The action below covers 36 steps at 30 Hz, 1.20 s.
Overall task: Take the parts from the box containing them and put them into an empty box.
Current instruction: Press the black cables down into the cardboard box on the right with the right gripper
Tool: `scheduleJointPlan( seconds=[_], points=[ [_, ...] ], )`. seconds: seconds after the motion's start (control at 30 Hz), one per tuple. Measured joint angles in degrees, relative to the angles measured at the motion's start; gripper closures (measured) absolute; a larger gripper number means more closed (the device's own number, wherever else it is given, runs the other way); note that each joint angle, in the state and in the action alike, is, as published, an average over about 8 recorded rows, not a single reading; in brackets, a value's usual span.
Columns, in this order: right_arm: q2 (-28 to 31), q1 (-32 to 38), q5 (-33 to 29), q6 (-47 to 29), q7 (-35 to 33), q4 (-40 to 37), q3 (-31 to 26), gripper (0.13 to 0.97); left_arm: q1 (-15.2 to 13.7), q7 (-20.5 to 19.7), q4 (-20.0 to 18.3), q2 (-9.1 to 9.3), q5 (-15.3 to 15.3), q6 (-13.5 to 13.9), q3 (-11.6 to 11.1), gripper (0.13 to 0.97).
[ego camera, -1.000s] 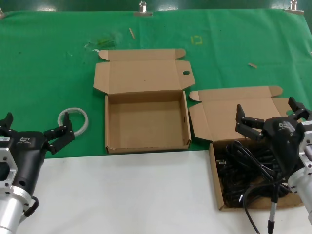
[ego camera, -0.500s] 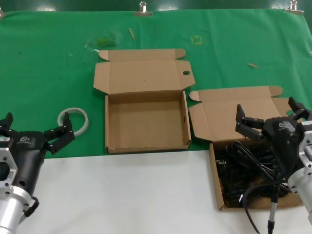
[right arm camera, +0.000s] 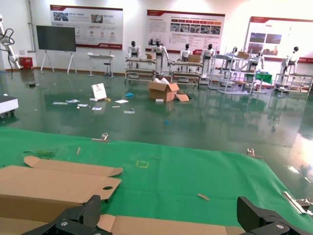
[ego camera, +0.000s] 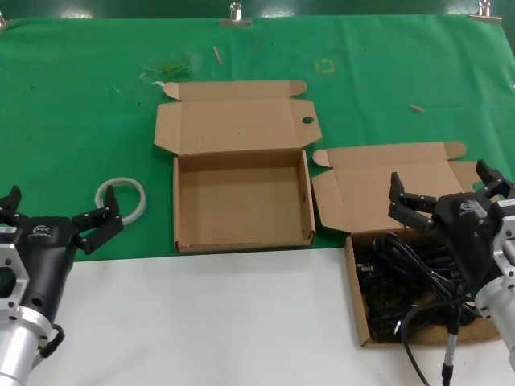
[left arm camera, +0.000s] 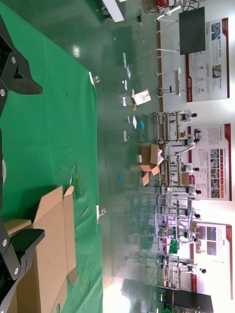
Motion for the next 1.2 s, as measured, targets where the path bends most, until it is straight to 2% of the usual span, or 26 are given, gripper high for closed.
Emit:
scheduleJointPlan(
  seconds=[1.2],
  points=[
    [0.0, 0.0, 0.0, 0.0, 0.0, 0.0, 0.0, 0.129, 0.0, 0.0, 0.0, 0.00, 0.0, 0.0, 0.0, 0.150]
  ],
)
